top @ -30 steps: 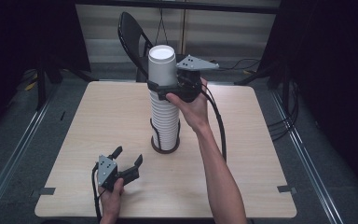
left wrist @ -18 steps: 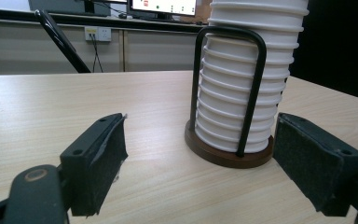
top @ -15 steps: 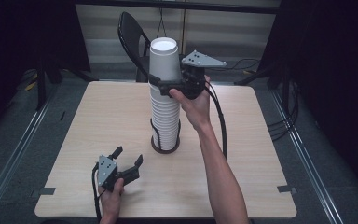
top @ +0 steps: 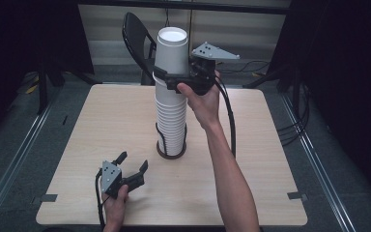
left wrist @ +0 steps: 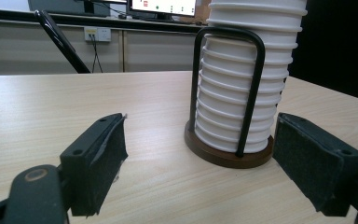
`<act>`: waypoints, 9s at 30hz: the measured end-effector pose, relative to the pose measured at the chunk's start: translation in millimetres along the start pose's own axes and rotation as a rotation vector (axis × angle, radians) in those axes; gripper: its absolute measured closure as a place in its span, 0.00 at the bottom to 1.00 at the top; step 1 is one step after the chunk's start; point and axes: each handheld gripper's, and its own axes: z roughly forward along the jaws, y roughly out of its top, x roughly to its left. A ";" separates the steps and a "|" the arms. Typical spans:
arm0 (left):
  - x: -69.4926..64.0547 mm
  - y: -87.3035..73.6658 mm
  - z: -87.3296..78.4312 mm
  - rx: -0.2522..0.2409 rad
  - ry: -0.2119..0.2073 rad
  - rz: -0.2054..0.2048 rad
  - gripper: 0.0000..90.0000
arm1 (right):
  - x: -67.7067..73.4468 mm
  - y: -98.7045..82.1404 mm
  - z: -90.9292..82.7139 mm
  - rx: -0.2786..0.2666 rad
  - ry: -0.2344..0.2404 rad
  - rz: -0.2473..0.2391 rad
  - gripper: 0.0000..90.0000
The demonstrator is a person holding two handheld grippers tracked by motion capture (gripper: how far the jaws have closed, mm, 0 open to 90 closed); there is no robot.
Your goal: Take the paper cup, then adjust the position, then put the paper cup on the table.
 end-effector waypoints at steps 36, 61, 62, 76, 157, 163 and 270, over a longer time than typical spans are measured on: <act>-0.3 0.0 0.0 0.000 -0.002 0.002 0.19 | -11.4 27.6 -21.4 -0.110 -0.012 0.074 0.17; -0.5 0.0 0.3 0.004 -0.001 0.006 0.18 | -45.8 10.6 -66.8 -0.122 -0.131 0.192 0.17; -0.5 0.0 0.3 0.004 -0.001 0.006 0.18 | -45.8 10.6 -66.8 -0.122 -0.131 0.192 0.17; -0.1 0.7 1.4 0.017 0.006 0.006 0.22 | -52.4 -40.8 -96.7 -0.064 -0.194 0.279 0.17; -54.0 2.1 17.6 -0.042 -0.329 0.064 0.66 | 48.9 -255.0 -99.7 0.059 0.123 1.025 0.17; -58.5 4.1 20.5 -0.092 -0.299 0.063 0.72 | 55.6 -256.5 -97.3 0.067 0.146 1.048 0.17; -6.2 63.2 29.8 0.483 -0.385 0.119 0.97 | 88.5 -254.1 -118.8 0.299 -0.101 -0.302 0.14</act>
